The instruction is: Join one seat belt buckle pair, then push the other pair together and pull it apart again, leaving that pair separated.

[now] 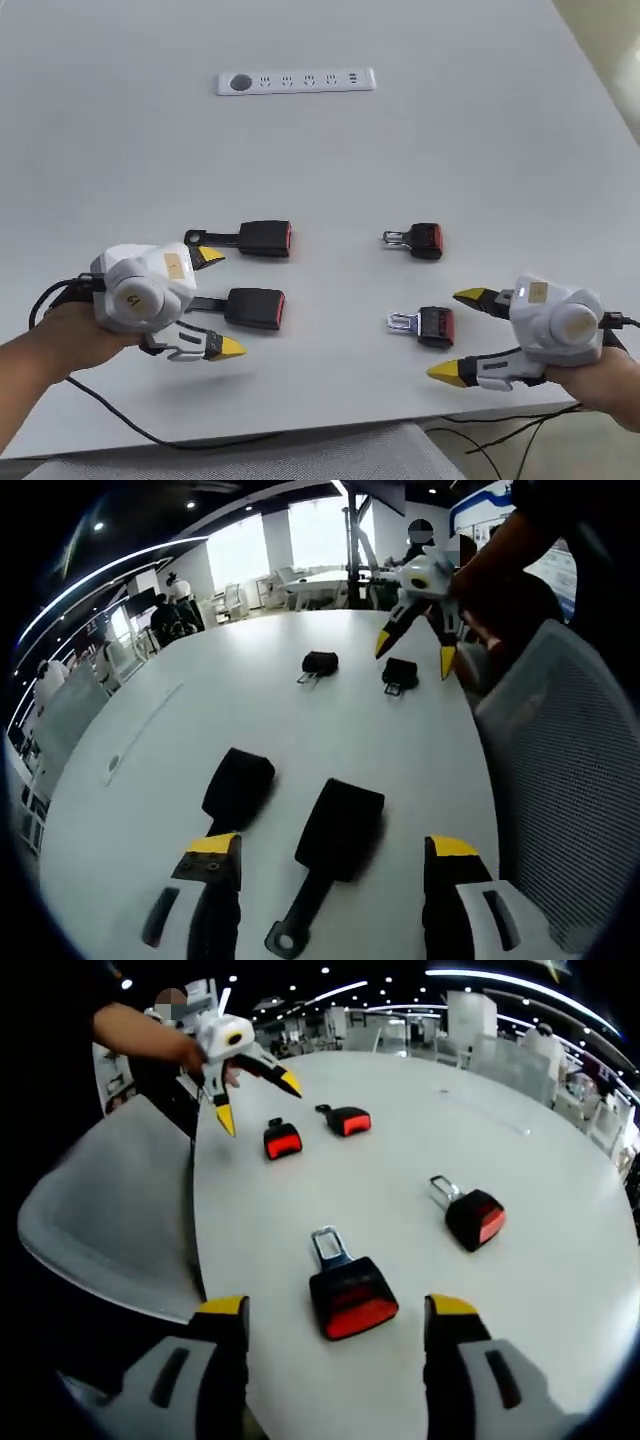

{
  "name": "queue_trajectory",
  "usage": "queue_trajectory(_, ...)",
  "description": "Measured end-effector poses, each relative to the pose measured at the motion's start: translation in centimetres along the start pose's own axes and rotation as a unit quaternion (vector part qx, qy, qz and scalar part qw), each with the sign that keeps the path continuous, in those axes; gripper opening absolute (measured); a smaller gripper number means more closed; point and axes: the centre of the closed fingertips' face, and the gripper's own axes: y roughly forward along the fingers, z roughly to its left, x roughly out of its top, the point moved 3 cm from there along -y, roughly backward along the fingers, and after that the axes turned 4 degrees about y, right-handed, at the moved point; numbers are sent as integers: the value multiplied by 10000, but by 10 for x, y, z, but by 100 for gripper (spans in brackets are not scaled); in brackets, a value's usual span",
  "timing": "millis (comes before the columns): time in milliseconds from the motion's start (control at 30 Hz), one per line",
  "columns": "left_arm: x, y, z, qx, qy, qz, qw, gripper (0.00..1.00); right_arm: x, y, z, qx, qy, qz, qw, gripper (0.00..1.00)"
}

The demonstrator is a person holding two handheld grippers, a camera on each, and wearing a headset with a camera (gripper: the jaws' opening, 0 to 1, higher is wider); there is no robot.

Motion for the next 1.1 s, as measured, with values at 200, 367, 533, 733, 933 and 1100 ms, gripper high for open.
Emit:
queue_trajectory(200, -6, 16, 4, -231, 123, 196, 9995, 73, 3, 5, -6, 80, -30, 57, 9999, 70)
queue_trajectory(367, -15, 27, 6, -404, 207, 361, 9983, 68, -1, 10, -4, 205, -83, 204, 9995, 63)
queue_trajectory(533, -12, 30, 4, -521, 343, 356, 9974, 63, -1, 12, -3, 324, -303, 188, 9988, 61)
queue_trajectory(733, -16, 33, -3, -774, 440, 458, 9950, 50, -4, 11, -2, 372, -252, 331, 9984, 52)
queue_trajectory(933, -11, 32, -6, -812, 436, 377, 9950, 42, -3, 8, -7, 432, -374, 394, 9976, 44)
queue_trajectory(1100, -9, 31, -6, -764, 400, 365, 9956, 39, -1, 9, -11, 442, -419, 448, 9971, 37)
